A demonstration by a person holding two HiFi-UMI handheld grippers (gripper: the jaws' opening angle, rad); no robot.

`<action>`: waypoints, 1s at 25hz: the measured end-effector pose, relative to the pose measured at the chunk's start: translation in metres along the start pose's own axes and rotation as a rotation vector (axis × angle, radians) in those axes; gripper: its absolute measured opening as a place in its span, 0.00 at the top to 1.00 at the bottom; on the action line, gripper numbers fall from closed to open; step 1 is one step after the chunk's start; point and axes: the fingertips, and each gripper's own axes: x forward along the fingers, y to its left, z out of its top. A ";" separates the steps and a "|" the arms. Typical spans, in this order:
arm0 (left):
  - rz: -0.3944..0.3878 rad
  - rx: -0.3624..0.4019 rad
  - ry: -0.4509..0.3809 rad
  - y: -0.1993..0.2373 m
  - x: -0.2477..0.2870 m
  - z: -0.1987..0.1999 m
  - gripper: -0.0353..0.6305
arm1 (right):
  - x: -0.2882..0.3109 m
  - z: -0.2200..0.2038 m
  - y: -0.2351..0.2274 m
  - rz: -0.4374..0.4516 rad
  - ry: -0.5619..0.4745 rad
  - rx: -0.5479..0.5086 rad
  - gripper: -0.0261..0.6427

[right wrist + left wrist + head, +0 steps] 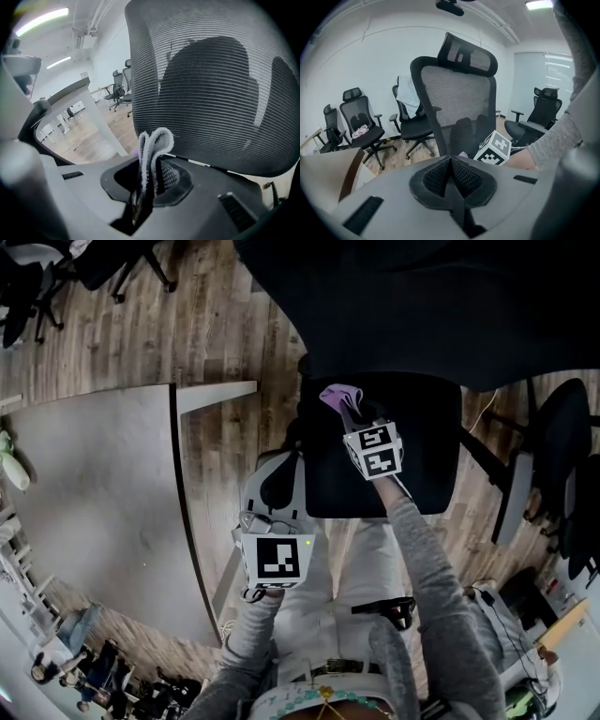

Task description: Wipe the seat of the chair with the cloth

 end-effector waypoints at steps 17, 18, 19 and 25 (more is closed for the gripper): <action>0.012 0.091 0.107 -0.007 0.004 -0.046 0.95 | 0.038 -0.019 0.008 -0.011 0.057 0.049 0.89; 0.007 0.102 0.112 -0.008 0.005 -0.047 0.95 | 0.040 -0.019 0.008 -0.014 0.058 0.051 0.89; 0.002 0.113 0.120 -0.008 0.005 -0.049 0.95 | 0.043 -0.019 0.007 -0.017 0.059 0.052 0.89; -0.024 0.118 0.148 -0.010 0.008 -0.052 0.95 | 0.061 -0.017 0.014 -0.004 0.078 0.074 0.89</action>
